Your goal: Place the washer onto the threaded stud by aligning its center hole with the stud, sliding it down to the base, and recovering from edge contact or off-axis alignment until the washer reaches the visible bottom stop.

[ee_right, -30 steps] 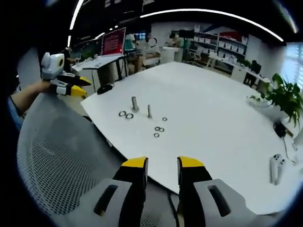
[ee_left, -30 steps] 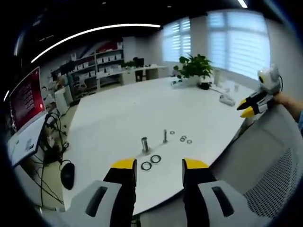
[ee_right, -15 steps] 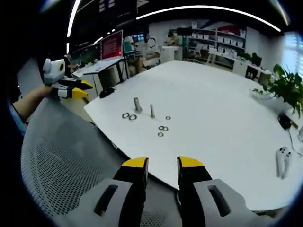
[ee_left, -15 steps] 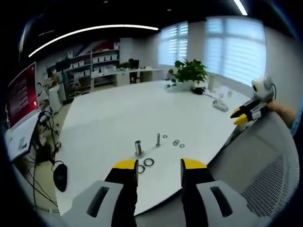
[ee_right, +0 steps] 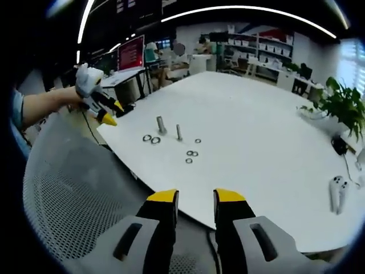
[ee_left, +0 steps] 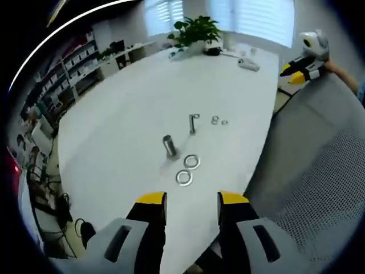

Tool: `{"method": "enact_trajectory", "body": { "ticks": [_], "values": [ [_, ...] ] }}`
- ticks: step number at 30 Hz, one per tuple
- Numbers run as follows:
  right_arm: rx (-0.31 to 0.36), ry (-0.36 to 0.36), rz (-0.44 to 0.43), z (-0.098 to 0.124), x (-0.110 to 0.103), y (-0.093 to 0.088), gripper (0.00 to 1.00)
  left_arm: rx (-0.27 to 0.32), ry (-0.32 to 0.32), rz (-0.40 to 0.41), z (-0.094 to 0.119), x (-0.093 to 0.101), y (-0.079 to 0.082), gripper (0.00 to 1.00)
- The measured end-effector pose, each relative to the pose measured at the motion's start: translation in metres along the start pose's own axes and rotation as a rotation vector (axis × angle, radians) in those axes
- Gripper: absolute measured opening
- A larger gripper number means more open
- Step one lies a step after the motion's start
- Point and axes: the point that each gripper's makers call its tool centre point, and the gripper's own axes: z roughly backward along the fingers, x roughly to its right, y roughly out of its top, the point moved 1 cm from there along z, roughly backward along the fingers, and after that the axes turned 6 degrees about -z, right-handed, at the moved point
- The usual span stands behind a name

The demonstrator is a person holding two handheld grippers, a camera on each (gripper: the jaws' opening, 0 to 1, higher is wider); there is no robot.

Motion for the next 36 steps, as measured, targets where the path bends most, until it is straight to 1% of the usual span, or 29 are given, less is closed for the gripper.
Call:
{"method": "enact_trajectory", "body": {
  "ticks": [1,2,3,4,5,7,11,13,14,16,18,20,21,23,26,28,29,31,36],
  "values": [
    [-0.001,-0.003,-0.001,0.000,0.000,0.000,0.27,-0.028,-0.018,-0.033,-0.009,-0.001,0.000,0.33],
    [-0.003,-0.008,-0.002,0.000,0.002,0.000,0.27,-0.040,-0.026,-0.062,-0.015,-0.002,0.001,0.33],
    [-0.003,-0.011,-0.004,0.000,0.002,-0.001,0.27,-0.058,-0.048,-0.091,-0.025,-0.003,0.001,0.33],
    [-0.005,-0.017,-0.008,0.000,0.003,-0.001,0.27,-0.082,-0.060,-0.099,-0.030,-0.004,0.000,0.33],
    [-0.006,-0.020,-0.009,0.000,0.003,-0.001,0.27,-0.108,-0.078,-0.126,-0.039,-0.005,-0.001,0.33],
    [-0.006,-0.026,-0.015,0.000,0.005,-0.001,0.27,-0.131,-0.100,-0.167,-0.051,-0.005,0.001,0.32],
    [-0.005,-0.041,-0.027,0.001,0.007,-0.002,0.27,-0.173,-0.130,-0.189,-0.070,-0.009,-0.002,0.30],
    [-0.008,-0.047,-0.033,0.001,0.008,-0.002,0.27,-0.195,-0.139,-0.206,-0.078,-0.010,-0.005,0.30],
    [-0.009,-0.048,-0.034,0.001,0.008,-0.003,0.27,-0.216,-0.152,-0.214,-0.083,-0.011,-0.008,0.30],
    [-0.010,-0.052,-0.036,0.001,0.009,-0.003,0.27,-0.243,-0.171,-0.222,-0.090,-0.012,-0.012,0.26],
    [-0.013,-0.054,-0.039,0.001,0.009,-0.003,0.27,-0.252,-0.172,-0.229,-0.098,-0.015,-0.013,0.26],
    [-0.018,-0.057,-0.041,0.001,0.010,-0.004,0.27,-0.259,-0.174,-0.220,-0.101,-0.017,-0.013,0.27],
    [-0.019,-0.057,-0.042,0.001,0.010,-0.004,0.27,-0.265,-0.185,-0.198,-0.103,-0.016,-0.012,0.27],
    [-0.022,-0.058,-0.043,0.001,0.010,-0.005,0.27,-0.271,-0.187,-0.179,-0.107,-0.016,-0.012,0.27],
    [-0.025,-0.058,-0.042,0.001,0.010,-0.005,0.27,-0.279,-0.202,-0.204,-0.108,-0.012,-0.013,0.27],
    [-0.025,-0.060,-0.043,0.001,0.010,-0.005,0.27,-0.302,-0.203,-0.216,-0.109,-0.012,-0.018,0.28],
    [-0.025,-0.060,-0.043,0.001,0.010,-0.005,0.27,-0.292,-0.200,-0.231,-0.109,-0.013,-0.016,0.28],
    [-0.025,-0.060,-0.042,0.001,0.010,-0.005,0.27,-0.297,-0.199,-0.224,-0.108,-0.012,-0.016,0.28],
    [-0.027,-0.059,-0.041,0.001,0.011,-0.006,0.27,-0.301,-0.206,-0.239,-0.108,-0.012,-0.016,0.28]
  ]
}}
